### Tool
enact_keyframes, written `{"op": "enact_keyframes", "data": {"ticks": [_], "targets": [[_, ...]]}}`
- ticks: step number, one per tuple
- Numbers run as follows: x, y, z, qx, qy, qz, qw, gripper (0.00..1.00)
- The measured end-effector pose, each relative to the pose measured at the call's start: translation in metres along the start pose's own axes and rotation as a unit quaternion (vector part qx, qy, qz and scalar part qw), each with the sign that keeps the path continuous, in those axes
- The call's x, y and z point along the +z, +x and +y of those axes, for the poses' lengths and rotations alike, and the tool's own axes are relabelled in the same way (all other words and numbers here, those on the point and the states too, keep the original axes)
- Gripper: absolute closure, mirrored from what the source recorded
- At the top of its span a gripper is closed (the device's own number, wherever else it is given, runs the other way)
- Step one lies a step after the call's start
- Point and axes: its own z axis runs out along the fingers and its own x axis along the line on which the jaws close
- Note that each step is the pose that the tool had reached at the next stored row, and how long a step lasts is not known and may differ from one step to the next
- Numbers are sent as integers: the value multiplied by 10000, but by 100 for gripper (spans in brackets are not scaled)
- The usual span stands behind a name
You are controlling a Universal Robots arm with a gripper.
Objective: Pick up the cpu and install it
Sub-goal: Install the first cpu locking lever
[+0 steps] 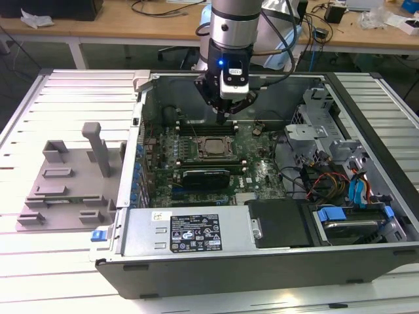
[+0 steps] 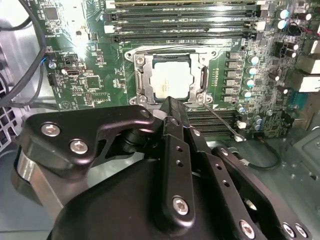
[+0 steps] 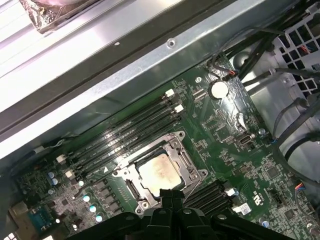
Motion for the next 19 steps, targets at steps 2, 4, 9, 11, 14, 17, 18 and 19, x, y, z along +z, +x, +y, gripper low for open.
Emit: {"op": "enact_keyframes", "data": {"ticks": [2, 4, 9, 11, 14, 17, 18, 19], "targets": [[0, 0, 0, -83, 0, -2, 10000, 89], [0, 0, 0, -177, -1, -4, 9998, 89], [0, 0, 0, -429, -2, -9, 9991, 89], [0, 0, 0, -551, -2, -12, 9985, 89], [0, 0, 0, -702, -3, -15, 9975, 89], [0, 0, 0, -893, -6, -18, 9960, 89], [0, 0, 0, -1004, -9, -19, 9949, 89], [0, 0, 0, -1099, -17, -17, 9939, 89]]}}
